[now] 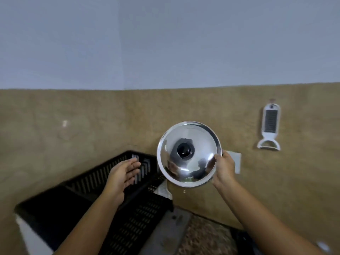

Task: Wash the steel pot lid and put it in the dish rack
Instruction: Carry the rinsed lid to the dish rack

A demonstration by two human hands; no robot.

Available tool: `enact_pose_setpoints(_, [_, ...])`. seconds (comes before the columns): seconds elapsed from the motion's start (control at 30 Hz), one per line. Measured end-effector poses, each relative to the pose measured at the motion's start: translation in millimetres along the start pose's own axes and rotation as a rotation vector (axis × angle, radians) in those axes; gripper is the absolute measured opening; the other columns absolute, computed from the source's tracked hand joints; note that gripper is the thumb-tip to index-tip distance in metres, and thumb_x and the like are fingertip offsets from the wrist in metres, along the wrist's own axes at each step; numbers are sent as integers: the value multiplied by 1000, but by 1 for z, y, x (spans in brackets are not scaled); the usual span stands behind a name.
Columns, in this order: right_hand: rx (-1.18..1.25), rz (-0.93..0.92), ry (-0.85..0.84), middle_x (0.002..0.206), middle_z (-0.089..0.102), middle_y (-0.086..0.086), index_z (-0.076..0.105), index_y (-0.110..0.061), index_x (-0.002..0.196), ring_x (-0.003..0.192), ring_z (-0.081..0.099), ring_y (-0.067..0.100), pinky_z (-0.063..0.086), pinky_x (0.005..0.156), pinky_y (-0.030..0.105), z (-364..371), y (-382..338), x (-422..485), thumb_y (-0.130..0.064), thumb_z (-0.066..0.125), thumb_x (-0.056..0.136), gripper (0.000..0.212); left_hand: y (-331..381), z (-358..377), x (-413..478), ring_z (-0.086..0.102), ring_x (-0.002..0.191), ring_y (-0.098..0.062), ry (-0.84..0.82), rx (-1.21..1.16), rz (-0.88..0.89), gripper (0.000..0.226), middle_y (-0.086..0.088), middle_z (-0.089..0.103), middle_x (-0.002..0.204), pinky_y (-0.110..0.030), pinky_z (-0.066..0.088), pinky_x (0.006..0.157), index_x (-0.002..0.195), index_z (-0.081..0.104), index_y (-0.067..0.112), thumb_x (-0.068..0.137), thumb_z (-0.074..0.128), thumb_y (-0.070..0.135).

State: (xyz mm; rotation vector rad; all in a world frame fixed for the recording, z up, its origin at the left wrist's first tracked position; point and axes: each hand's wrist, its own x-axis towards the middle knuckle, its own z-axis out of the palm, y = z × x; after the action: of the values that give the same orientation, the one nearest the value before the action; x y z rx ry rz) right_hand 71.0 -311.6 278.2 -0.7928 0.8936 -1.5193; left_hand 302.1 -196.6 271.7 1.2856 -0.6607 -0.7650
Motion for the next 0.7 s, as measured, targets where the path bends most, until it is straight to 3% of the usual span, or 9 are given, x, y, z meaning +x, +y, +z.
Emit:
enact_pose_setpoints(0.13, [-28,-72,-64,64,50,10,59,-8,95,52,42,19,35,52,29,74,30,24,9,32,86,33,8,-37,40,62,86,-11,77,51,-6,24,6,69,91,-31,41,80,107,63,18,98,42,25])
enact_pose_setpoints(0.27, [-81,-129,-87,69,50,9,59,-8,106,55,42,17,37,48,27,126,64,53,7,33,87,35,3,-58,69,62,88,-12,106,90,-61,24,3,69,94,-32,40,85,108,62,18,97,42,26])
enact_pose_setpoints(0.4, [-126,-159,-80,79,56,7,61,-9,107,63,49,20,45,59,34,161,95,78,2,36,89,32,-11,-69,85,62,87,-12,140,80,-116,22,6,70,90,-32,40,82,103,63,20,97,43,26])
enact_pose_setpoints(0.57, [-199,-195,-73,87,57,7,61,-8,111,66,48,15,41,61,31,182,121,103,1,39,91,32,-21,-75,97,63,91,-12,99,26,-167,22,5,71,93,-32,41,85,104,64,21,96,45,27])
enact_pose_setpoints(0.7, [-214,-154,-93,70,52,9,60,-5,106,52,43,17,38,44,26,184,141,117,1,37,91,28,-21,-75,100,65,88,-10,78,1,-162,22,8,73,89,-29,43,72,102,66,22,95,45,26])
